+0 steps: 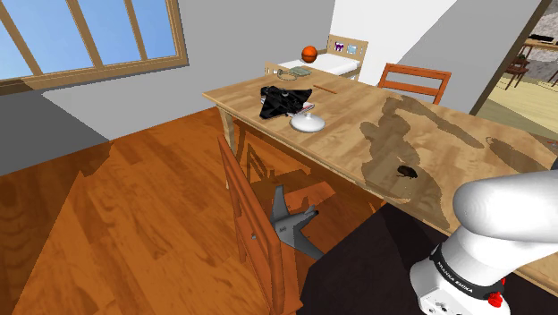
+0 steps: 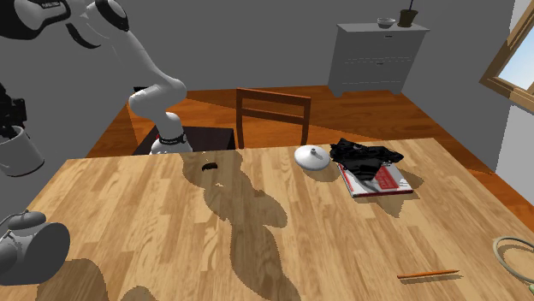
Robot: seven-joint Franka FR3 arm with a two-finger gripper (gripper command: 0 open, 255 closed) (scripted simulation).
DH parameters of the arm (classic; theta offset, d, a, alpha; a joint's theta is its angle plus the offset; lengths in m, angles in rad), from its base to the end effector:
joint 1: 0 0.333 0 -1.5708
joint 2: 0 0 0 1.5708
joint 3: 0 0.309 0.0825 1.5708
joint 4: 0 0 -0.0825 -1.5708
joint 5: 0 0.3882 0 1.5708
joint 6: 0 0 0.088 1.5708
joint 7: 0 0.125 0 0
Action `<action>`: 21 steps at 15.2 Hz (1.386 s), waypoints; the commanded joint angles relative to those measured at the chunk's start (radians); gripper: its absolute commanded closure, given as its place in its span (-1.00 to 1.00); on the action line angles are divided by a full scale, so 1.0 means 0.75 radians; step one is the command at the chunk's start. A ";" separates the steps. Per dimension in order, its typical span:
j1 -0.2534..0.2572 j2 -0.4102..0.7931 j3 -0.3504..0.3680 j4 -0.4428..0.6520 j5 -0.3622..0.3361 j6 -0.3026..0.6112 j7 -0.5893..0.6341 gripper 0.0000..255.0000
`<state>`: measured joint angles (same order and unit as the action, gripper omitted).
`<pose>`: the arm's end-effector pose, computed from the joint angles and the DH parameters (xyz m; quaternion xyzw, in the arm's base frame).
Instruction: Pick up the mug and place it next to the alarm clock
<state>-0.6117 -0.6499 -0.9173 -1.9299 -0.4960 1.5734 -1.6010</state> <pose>-0.1399 -0.4493 0.5878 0.9967 0.0745 0.0046 0.0335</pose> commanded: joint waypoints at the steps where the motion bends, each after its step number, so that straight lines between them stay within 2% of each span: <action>1: -0.005 -0.010 -0.009 -0.040 -0.010 0.033 0.006 1.00; 21: -0.036 -0.056 -0.142 -0.380 -0.120 0.351 0.056 1.00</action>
<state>-0.6390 -0.6926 -1.0161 -2.2065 -0.5817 1.8256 -1.5591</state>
